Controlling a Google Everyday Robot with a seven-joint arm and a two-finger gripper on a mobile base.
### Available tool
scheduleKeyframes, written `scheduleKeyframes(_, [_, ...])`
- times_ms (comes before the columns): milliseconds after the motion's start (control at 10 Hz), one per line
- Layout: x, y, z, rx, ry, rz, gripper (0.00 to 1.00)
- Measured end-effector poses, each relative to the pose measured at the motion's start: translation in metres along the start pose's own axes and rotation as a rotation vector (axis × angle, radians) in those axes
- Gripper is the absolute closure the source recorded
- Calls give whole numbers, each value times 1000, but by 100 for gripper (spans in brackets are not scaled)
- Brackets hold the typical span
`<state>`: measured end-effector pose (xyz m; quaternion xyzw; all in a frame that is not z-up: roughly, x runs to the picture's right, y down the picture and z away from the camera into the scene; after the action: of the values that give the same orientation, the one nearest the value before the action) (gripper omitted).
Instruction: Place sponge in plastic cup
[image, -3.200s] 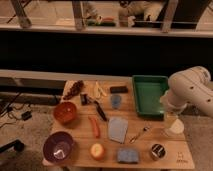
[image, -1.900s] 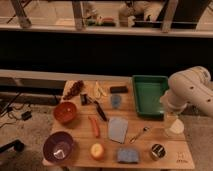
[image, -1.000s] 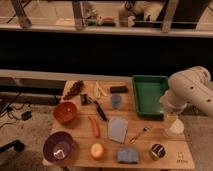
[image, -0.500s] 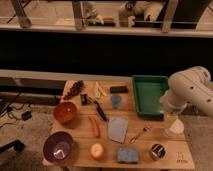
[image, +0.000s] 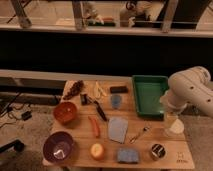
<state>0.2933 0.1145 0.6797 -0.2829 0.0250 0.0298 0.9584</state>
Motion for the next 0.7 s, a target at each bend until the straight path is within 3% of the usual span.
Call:
scheduleKeyframes(300, [-12, 12, 15, 10, 40, -5, 20])
scheduleKeyframes(700, [-23, 20, 26, 12, 50, -20, 20])
